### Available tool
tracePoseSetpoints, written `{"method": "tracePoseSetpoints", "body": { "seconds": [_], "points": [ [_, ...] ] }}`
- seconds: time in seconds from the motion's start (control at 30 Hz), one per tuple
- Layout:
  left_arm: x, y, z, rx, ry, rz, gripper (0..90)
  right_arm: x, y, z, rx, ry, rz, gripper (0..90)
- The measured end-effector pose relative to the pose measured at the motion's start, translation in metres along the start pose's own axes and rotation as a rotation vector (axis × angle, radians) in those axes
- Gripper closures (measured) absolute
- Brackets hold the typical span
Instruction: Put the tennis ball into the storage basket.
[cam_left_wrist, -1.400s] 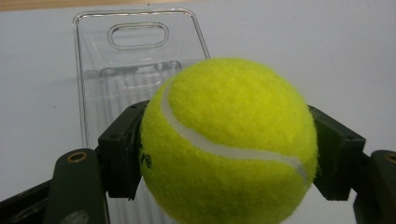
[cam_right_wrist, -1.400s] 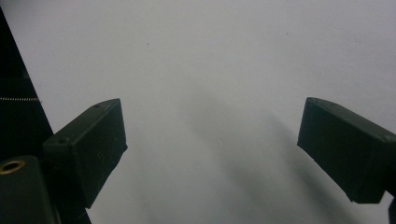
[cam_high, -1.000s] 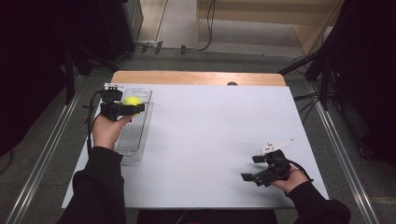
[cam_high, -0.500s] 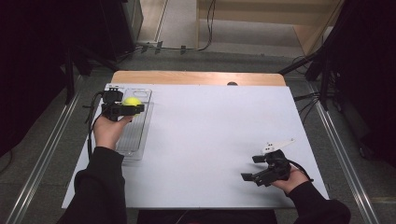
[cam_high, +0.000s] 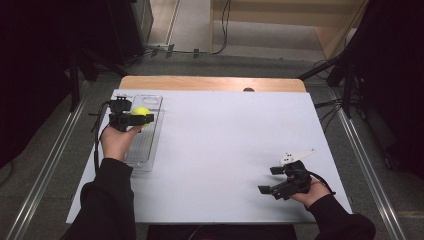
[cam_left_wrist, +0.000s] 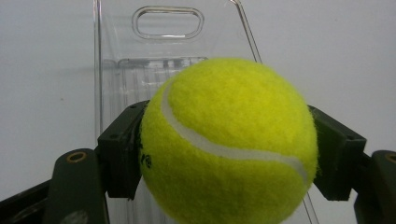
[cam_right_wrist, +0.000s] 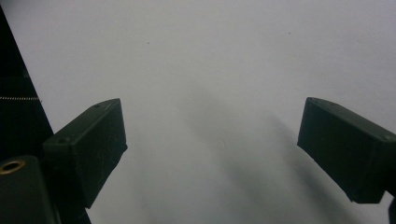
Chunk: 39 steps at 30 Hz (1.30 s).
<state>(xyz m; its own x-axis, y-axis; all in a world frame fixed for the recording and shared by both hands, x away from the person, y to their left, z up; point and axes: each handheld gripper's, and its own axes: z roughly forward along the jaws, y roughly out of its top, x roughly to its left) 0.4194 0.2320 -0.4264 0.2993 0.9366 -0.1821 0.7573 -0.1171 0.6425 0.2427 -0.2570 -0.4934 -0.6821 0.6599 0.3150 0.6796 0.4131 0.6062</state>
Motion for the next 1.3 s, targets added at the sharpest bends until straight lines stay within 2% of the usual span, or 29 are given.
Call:
{"method": "tracePoseSetpoints", "body": {
  "seconds": [0.63, 0.83, 1.3],
  "points": [
    [0.0025, -0.0033, 0.0064, 0.019, 0.017, -0.005, 25.9, 0.0, -0.0001, -0.0002, 0.0, -0.002, 0.0, 6.2],
    [0.0032, -0.0045, 0.0091, 0.024, 0.015, -0.015, 25.9, 0.0001, -0.0001, 0.0, 0.0, -0.002, -0.001, 6.2],
    [0.0007, -0.0041, 0.0095, 0.024, 0.001, -0.004, 25.6, 0.0001, -0.0001, 0.0001, 0.0, -0.002, -0.001, 6.2]
  ]
}}
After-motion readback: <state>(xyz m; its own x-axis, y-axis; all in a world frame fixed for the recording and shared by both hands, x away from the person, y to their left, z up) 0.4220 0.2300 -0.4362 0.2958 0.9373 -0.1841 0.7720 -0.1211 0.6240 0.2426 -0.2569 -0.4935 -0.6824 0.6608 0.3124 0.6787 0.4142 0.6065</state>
